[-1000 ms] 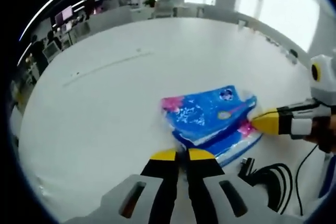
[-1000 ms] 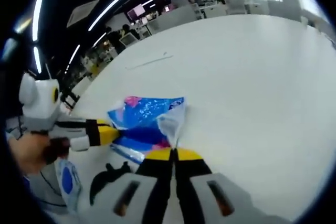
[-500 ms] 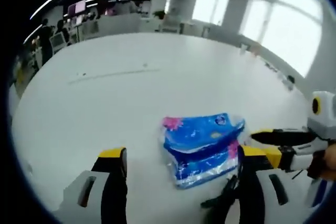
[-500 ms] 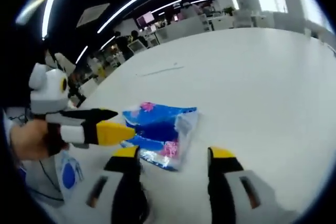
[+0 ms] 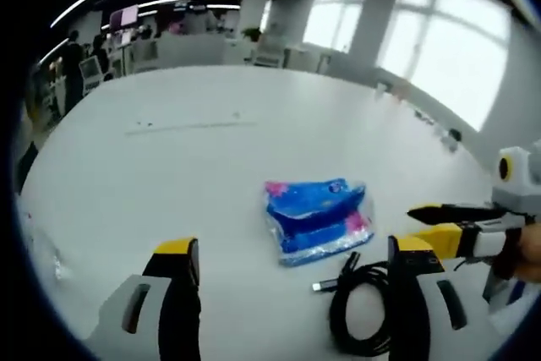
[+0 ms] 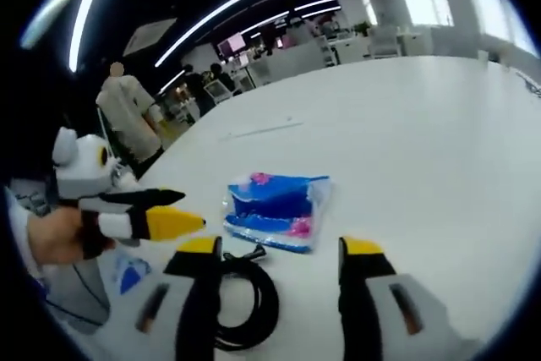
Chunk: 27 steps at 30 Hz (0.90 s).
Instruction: Arrange the tabletop items into an orderly group along one side of the table until the central work area is clear of visible clutter.
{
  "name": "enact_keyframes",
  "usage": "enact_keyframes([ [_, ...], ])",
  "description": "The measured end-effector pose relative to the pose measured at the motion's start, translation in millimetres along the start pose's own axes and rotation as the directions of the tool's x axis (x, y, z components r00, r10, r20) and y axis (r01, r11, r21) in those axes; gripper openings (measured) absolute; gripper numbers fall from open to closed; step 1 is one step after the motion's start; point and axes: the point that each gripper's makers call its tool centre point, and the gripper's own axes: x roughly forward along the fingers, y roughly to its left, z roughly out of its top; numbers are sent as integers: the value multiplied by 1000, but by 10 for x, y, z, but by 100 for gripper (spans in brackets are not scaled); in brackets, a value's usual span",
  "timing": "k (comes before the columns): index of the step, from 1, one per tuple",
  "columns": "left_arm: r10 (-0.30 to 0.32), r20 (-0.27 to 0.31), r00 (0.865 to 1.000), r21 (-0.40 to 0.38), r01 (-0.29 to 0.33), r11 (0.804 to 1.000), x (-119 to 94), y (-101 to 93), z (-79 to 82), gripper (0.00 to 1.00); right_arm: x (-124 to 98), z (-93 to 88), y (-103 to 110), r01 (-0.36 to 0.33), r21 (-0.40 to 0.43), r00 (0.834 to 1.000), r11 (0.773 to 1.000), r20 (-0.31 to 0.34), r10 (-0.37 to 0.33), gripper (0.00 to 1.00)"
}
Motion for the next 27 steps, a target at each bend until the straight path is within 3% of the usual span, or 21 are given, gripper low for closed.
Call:
enact_keyframes([
  [6,-7,47,999,-25,8,1000,-315,62,-57,87,-114,-103,127,11,12,1000,1000,6,-11,52],
  [10,-2,17,1000,-25,2,1000,-418,180,-204,86,-186,-149,202,28,18,999,999,18,-28,51],
  [19,-17,28,999,-39,18,999,-622,260,-211,85,-265,-225,319,56,43,998,998,26,-57,50],
  [27,-37,7,999,1,37,999,-699,275,-261,84,-316,-274,362,72,69,996,995,38,-75,48],
])
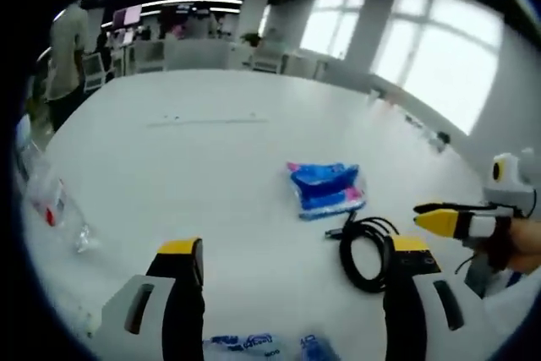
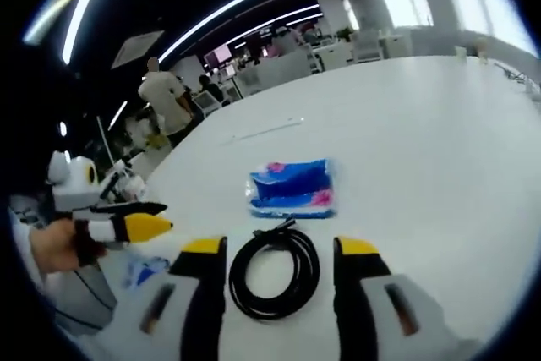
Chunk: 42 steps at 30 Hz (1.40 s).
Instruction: Arrange the tabletop items into an orderly group along one side of the table until the central work area is clear of visible clutter.
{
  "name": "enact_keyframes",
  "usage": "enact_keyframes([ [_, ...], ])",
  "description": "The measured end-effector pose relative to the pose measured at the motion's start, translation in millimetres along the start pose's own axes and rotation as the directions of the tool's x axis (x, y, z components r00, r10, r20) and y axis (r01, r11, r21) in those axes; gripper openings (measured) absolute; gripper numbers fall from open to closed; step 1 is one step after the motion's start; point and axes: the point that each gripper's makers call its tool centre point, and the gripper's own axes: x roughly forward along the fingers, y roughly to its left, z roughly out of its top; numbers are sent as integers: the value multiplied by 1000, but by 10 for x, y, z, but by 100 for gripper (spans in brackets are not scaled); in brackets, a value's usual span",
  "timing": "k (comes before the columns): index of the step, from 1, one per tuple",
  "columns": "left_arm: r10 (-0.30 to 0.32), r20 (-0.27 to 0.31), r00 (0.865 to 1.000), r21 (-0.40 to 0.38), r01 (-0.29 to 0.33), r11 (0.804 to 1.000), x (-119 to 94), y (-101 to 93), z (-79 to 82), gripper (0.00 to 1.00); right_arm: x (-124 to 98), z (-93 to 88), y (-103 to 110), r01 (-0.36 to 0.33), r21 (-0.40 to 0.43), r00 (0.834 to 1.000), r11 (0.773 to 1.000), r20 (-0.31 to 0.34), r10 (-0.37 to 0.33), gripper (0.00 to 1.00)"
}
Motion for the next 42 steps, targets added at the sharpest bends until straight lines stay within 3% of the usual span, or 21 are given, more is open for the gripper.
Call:
enact_keyframes([
  [11,-3,24,1000,-11,3,1000,-158,58,28,83,-57,-166,-19,14,29,1000,999,-27,-13,48],
  [17,-5,45,999,35,3,999,-309,111,40,83,-26,-237,46,3,21,999,1000,-48,-2,47],
  [24,51,91,995,-28,-48,998,-569,399,94,82,13,-276,123,-16,12,998,1000,-67,17,47],
  [32,114,135,984,-30,-111,993,-910,699,107,83,4,-326,140,-15,11,997,1000,-81,16,45],
  [37,127,135,983,-45,-122,992,-982,782,69,83,11,-392,180,-15,11,995,1000,-97,16,45],
  [42,138,175,975,-39,-133,990,-1073,827,167,84,35,-389,263,-29,4,995,1000,-100,30,44],
])
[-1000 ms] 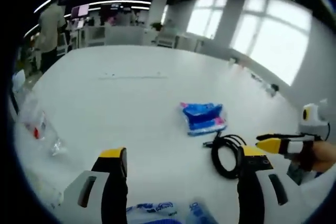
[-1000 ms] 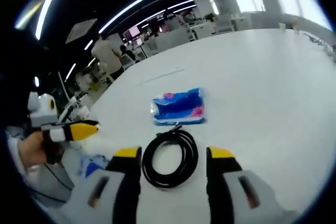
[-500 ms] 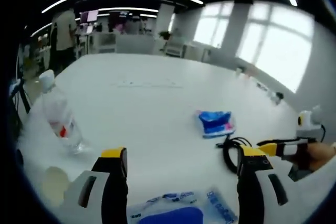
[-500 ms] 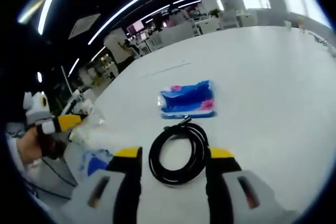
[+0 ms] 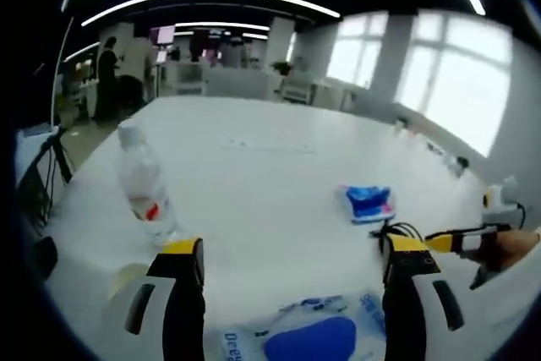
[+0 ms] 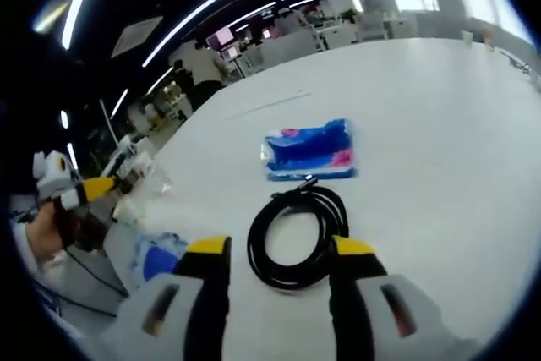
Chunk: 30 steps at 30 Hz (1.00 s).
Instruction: Arrange the tabletop items into an orderly group along one side of the table until the central work area is clear of visible clutter.
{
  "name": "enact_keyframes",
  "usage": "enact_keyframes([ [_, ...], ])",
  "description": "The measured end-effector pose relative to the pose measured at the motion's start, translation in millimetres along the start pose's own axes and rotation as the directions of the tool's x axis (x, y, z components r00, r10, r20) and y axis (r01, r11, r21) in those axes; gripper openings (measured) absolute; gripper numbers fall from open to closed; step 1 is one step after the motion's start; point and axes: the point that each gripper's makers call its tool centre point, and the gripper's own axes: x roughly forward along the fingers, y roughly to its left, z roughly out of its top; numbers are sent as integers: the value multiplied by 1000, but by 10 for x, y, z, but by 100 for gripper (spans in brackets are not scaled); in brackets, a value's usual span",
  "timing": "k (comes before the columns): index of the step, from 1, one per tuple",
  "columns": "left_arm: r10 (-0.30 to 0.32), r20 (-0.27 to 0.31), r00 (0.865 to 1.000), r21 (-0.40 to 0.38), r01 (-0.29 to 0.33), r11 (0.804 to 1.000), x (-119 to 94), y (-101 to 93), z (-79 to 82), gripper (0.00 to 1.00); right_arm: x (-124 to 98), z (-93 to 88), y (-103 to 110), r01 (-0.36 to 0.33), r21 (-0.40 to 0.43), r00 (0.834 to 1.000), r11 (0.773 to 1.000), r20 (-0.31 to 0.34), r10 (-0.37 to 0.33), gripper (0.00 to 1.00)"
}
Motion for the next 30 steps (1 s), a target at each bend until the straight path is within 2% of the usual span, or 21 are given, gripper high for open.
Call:
enact_keyframes([
  [9,49,36,998,0,-49,999,-170,241,74,83,-5,-23,-20,10,4,1000,1000,-5,-10,43],
  [17,145,57,988,-23,-144,989,-369,638,83,83,-25,-66,-72,24,22,1000,999,-11,-23,43],
  [26,240,50,970,-62,-236,970,-471,959,3,83,-20,-98,-37,24,30,1000,999,-19,-23,42],
  [29,312,20,950,-18,-312,950,-495,1093,-81,83,-11,-106,-3,20,14,999,1000,-31,-20,42],
  [30,331,13,943,-26,-331,943,-492,1117,-118,83,-12,-112,-2,21,11,999,1000,-35,-21,41],
])
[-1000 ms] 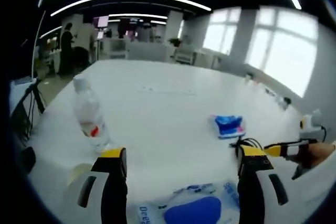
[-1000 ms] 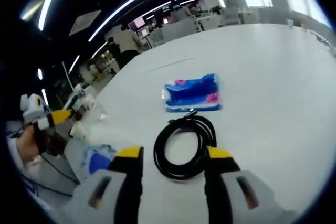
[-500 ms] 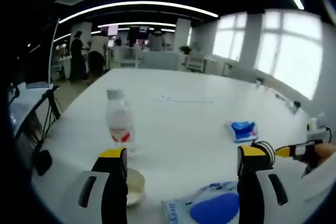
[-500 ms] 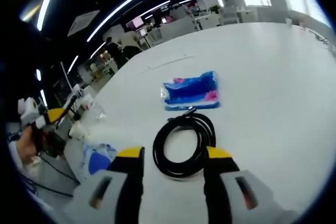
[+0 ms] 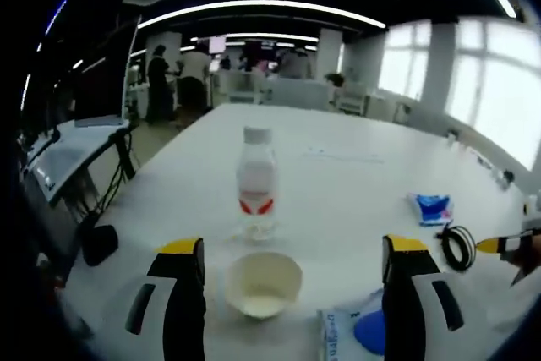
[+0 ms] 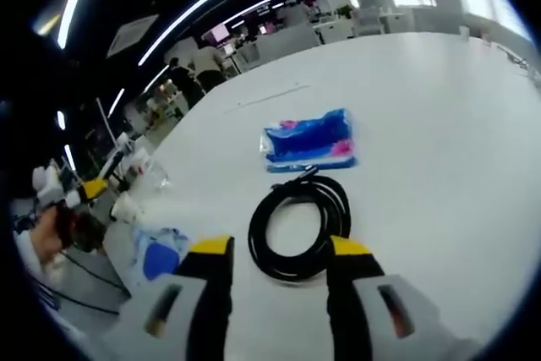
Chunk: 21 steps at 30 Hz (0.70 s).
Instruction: Arrange the tabletop items into an orderly group along one side of the table until the central work area is clear of visible clutter.
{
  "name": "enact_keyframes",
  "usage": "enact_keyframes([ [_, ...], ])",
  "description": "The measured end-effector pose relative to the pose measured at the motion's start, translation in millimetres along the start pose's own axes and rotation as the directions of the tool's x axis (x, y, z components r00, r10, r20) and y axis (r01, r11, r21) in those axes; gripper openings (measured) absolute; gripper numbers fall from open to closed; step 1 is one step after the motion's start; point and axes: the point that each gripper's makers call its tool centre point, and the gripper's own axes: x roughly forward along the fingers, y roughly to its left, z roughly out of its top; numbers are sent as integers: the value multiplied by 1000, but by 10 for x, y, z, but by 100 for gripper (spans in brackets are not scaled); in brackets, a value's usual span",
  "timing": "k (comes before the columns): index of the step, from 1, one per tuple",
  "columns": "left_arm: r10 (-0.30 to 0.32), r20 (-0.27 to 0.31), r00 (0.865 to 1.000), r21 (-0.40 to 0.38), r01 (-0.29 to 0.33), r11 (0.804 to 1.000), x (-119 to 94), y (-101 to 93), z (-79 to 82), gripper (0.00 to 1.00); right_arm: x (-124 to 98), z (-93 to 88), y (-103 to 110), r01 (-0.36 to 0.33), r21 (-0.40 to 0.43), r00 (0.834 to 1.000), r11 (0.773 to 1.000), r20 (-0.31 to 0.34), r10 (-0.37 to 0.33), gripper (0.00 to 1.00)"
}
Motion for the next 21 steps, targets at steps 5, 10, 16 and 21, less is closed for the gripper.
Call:
enact_keyframes([
  [5,48,-35,998,-124,-52,991,68,111,-149,83,-16,6,-11,6,12,1000,1000,4,-6,41],
  [10,70,-75,995,-102,-77,992,152,153,-219,81,-59,-29,-72,19,26,1000,999,8,-20,40],
  [16,87,-99,991,-99,-96,990,229,145,-267,79,-106,-67,-177,44,70,999,997,13,-45,40],
  [21,92,-143,985,-77,-104,992,273,158,-403,69,-124,-66,-183,52,74,998,996,16,-53,39],
])
